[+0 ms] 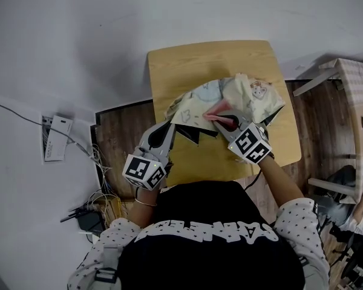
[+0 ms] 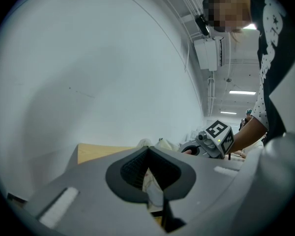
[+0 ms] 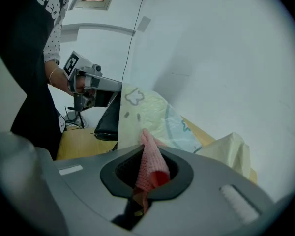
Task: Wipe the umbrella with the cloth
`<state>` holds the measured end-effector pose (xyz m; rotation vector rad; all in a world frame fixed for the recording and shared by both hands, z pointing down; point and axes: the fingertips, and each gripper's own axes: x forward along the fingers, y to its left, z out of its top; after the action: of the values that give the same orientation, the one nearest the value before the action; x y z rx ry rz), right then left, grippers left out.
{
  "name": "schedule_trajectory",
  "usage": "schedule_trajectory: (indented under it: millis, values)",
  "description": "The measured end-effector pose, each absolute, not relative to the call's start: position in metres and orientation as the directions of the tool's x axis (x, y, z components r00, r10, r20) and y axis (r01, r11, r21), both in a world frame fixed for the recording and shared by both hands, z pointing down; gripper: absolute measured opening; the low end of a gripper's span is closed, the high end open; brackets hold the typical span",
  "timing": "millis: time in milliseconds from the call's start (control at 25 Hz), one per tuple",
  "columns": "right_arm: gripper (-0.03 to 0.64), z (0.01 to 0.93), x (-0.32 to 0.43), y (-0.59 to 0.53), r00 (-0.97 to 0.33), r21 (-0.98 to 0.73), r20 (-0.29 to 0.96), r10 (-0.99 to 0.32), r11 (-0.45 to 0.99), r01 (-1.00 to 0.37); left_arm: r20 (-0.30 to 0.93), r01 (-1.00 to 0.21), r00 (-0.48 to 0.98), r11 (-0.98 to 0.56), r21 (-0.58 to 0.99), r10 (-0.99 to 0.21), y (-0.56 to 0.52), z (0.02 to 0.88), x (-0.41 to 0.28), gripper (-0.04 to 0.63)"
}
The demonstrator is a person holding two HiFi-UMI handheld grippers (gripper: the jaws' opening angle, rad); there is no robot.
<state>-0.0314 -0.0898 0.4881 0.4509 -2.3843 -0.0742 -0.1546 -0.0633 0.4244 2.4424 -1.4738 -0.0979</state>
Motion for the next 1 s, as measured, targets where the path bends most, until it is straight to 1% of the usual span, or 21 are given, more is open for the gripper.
schedule_trajectory:
  millis: [760,1000]
  values:
    - [0.034,0.493,-0.010,-0.047,-0.705,0.106,0.639,-0.308,0.943,-0.316,0.095,-0.851,0.488,-0.448,0.273,-0.868,-0.064,0.424,-0.152,0.002]
    - [0.034,0.469,-0.006,-0.047,-0.725,0.145,0.604,-0.332,0.940,-0.309,0.095,-0.854,0.482,-0.443,0.274,-0.871,-0.063,0.426,-0.153,0.002]
